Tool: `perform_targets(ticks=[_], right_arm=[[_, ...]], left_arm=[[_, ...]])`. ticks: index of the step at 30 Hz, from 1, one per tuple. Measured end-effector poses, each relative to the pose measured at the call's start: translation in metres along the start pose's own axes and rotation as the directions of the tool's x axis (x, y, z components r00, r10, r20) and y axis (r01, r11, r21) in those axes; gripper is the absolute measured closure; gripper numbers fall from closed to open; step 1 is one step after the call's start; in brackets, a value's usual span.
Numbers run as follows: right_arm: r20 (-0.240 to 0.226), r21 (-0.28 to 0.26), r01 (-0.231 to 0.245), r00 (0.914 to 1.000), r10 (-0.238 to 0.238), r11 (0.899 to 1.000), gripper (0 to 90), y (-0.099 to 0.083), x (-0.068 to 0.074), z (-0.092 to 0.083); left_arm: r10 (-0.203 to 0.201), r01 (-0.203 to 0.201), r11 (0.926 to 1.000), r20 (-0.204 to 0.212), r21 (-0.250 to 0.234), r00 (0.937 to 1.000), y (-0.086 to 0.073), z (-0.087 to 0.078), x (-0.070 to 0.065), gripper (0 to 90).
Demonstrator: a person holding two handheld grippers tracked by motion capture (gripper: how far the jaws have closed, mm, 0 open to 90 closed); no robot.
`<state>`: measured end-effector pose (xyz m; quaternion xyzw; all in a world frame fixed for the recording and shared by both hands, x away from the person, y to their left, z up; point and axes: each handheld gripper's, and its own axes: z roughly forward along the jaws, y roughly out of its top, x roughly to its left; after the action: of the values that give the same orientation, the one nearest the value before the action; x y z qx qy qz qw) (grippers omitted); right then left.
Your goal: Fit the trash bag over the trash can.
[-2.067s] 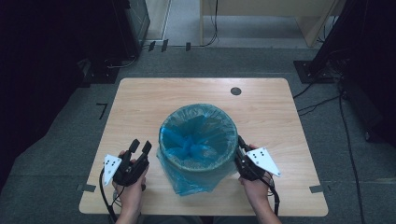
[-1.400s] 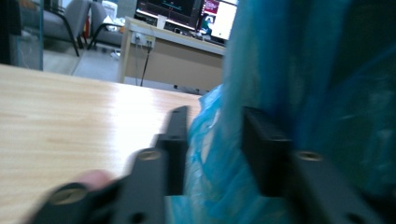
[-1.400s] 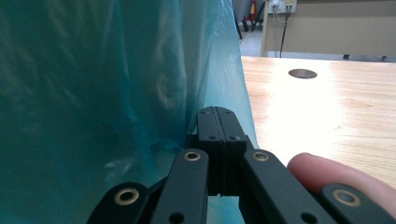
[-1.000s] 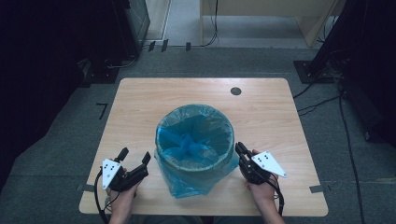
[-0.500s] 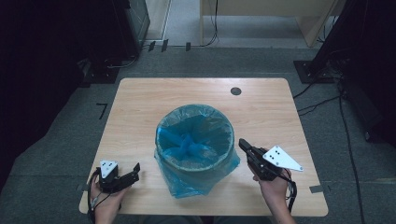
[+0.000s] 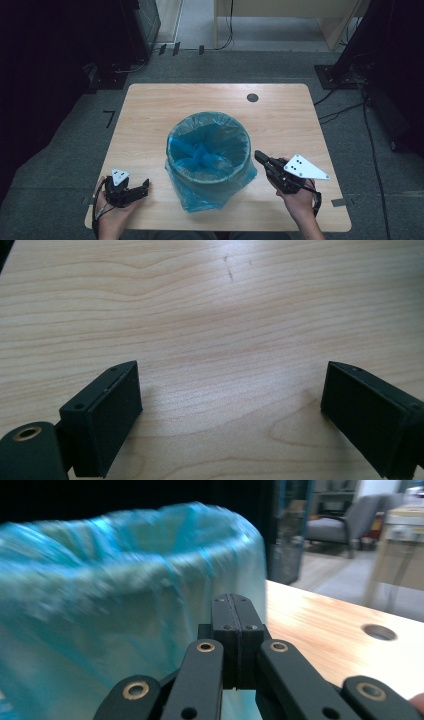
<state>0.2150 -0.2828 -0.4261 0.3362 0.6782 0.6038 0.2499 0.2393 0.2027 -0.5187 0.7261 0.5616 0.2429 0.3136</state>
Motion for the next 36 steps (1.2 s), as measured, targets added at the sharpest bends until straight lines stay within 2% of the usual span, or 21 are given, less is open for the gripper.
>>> perform_targets(ticks=[2, 5, 6, 9, 10, 13, 15, 18, 21, 23, 24, 25, 26, 27, 28, 29, 31, 32, 34, 36], right_arm=[[-0.03, 0.0, 0.012, 0.9995, -0.012, 1.0, 90.0, 0.005, 0.0, -0.002], [-0.069, 0.016, 0.074, 0.9949, -0.073, 0.997, 90.0, 0.014, 0.0, -0.004], [-0.082, 0.024, 0.107, 0.9912, -0.105, 0.994, 90.0, 0.017, 0.001, -0.005], [-0.112, 0.023, 0.162, 0.9809, -0.159, 0.986, 90.0, 0.026, 0.002, -0.006], [-0.128, 0.018, 0.171, 0.9775, -0.168, 0.985, 90.0, 0.03, 0.003, -0.007], [-0.138, -0.001, 0.197, 0.971, -0.195, 0.98, 90.0, 0.04, 0.004, -0.007], [-0.16, -0.013, 0.226, 0.9611, -0.225, 0.974, 90.0, 0.047, 0.005, -0.008], [-0.223, -0.017, 0.26, 0.9403, -0.257, 0.965, 90.0, 0.057, 0.004, -0.005], [-0.297, -0.012, 0.296, 0.9112, -0.286, 0.955, 90.0, 0.067, 0.003, 0.001], [-0.35, -0.013, 0.32, 0.8862, -0.304, 0.947, 90.0, 0.073, 0.004, 0.005], [-0.379, -0.01, 0.337, 0.8701, -0.315, 0.941, 90.0, 0.076, 0.004, 0.007], [-0.418, -0.006, 0.361, 0.8462, -0.33, 0.933, 90.0, 0.08, 0.006, 0.011], [-0.436, -0.004, 0.38, 0.8317, -0.343, 0.925, 90.0, 0.083, 0.007, 0.013], [-0.461, -0.006, 0.408, 0.8089, -0.365, 0.913, 90.0, 0.087, 0.009, 0.016], [-0.477, -0.007, 0.419, 0.7962, -0.372, 0.908, 90.0, 0.09, 0.01, 0.019], [-0.504, -0.008, 0.437, 0.7749, -0.381, 0.899, 90.0, 0.094, 0.011, 0.023], [-0.547, -0.008, 0.464, 0.7396, -0.393, 0.886, 90.0, 0.101, 0.013, 0.029], [-0.569, -0.008, 0.482, 0.7182, -0.4, 0.876, 90.0, 0.105, 0.015, 0.033], [-0.613, -0.009, 0.522, 0.6707, -0.417, 0.853, 90.0, 0.112, 0.019, 0.041], [-0.647, -0.007, 0.562, 0.6286, -0.432, 0.827, 90.0, 0.119, 0.025, 0.05]], left_arm=[[0.006, -0.006, 1.0, 0.005, 0.001, 1.0, 0.001, 0.001, 0.001, 8.6], [0.012, -0.012, 0.9999, 0.01, 0.003, 0.9999, 0.001, 0.001, 0.002, 8.6], [0.013, -0.013, 0.9999, 0.011, 0.004, 0.9999, 0.001, 0.001, 0.002, 8.6], [0.014, -0.014, 0.9999, 0.011, 0.004, 0.9998, 0.001, 0.001, 0.002, 8.6], [0.014, -0.014, 0.9999, 0.011, 0.004, 0.9998, 0.001, 0.001, 0.002, 8.6], [0.013, -0.013, 0.9999, 0.011, 0.001, 0.9999, 0.001, 0.001, 0.002, 8.6], [0.013, -0.013, 0.9999, 0.011, 0.001, 0.9999, 0.001, 0.001, 0.002, 8.6], [0.012, -0.012, 0.9999, 0.011, 0.001, 0.9999, 0.001, 0.001, 0.002, 8.6], [0.013, -0.013, 0.9999, 0.011, 0.001, 0.9999, 0.001, 0.001, 0.002, 8.6], [0.012, -0.012, 0.9999, 0.011, 0.001, 0.9999, 0.001, 0.001, 0.002, 8.6], [0.013, -0.013, 0.9999, 0.011, 0.001, 0.9999, 0.001, 0.001, 0.002, 8.6], [0.012, -0.012, 0.9999, 0.011, 0.001, 0.9999, 0.001, 0.001, 0.002, 8.6], [0.013, -0.013, 0.9999, 0.011, 0.001, 0.9999, 0.001, 0.001, 0.002, 8.6], [0.013, -0.013, 0.9999, 0.011, 0.001, 0.9999, 0.001, 0.002, 0.002, 8.6], [0.013, -0.013, 0.9999, 0.011, 0.002, 0.9998, 0.001, 0.001, 0.002, 8.6], [0.013, -0.014, 0.9999, 0.012, 0.003, 0.9998, 0.002, 0.001, 0.002, 8.6], [0.013, -0.013, 0.9999, 0.011, 0.002, 0.9998, 0.001, 0.001, 0.002, 8.6], [0.013, -0.013, 0.9999, 0.011, 0.002, 0.9998, 0.001, 0.001, 0.002, 8.6], [0.013, -0.013, 0.9999, 0.012, 0.002, 0.9998, 0.002, 0.001, 0.002, 8.6], [0.014, -0.014, 0.9999, 0.012, 0.002, 0.9998, 0.002, 0.002, 0.002, 8.6]])
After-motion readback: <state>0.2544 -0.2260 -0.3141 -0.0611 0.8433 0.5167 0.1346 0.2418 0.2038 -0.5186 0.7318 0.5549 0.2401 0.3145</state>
